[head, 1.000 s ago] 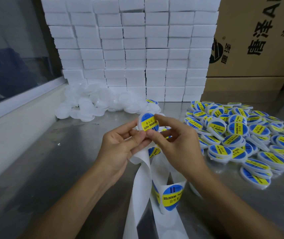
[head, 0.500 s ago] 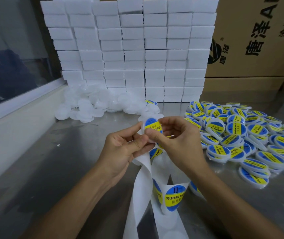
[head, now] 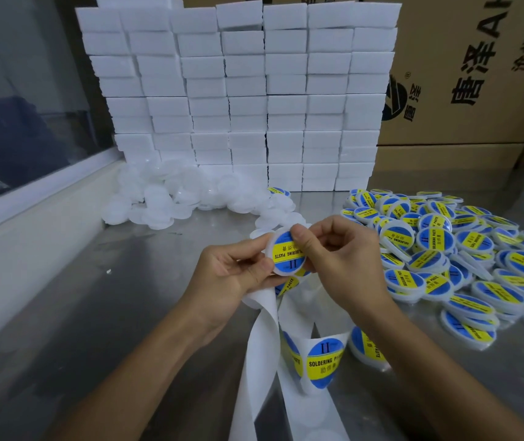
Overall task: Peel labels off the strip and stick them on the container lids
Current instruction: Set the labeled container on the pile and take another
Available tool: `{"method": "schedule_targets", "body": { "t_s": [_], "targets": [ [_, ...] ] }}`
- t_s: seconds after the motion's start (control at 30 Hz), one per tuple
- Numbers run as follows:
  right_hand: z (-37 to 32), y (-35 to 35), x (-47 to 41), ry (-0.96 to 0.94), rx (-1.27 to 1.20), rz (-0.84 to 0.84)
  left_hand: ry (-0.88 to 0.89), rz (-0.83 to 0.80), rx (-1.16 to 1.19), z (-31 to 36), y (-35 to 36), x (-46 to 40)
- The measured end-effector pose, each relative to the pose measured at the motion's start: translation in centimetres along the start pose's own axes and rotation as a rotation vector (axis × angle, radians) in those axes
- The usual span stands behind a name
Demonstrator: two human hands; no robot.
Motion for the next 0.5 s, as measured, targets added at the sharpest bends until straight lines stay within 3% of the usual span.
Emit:
{"method": "schedule_targets", "body": {
  "t_s": [0.17,0.33,0.4,0.5],
  "targets": [
    [-0.4,0.5,0.0,-0.034,-0.063,-0.178,-0.007,0.038,0.036,0.1,-0.6,-0.2],
    [-0.2,0.8,-0.1,-0.062,0.06,-0.329,-0.061,0.147,-0.011,-0.6,-1.3,-0.4],
    [-0.1,0.7,-0.2,-0.028,0.017,-0.323,-0.051,0.165,-0.053,-0.5,-1.3,-0.4],
    [0.0,0.4,0.1,-0.071,0.014,-0.165,0.03,0.128,-0.144,-0.1,-0.7,-0.2]
  ]
}}
Point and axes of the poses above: each hand's wrist, its own x-axis away from the middle knuckle, its own y-axis out of the palm, z = x × y, the point moved 4 cm from there along -x, towards the middle knuckle, and after that the axes turned 3 degrees about z, right-handed, at the moved point
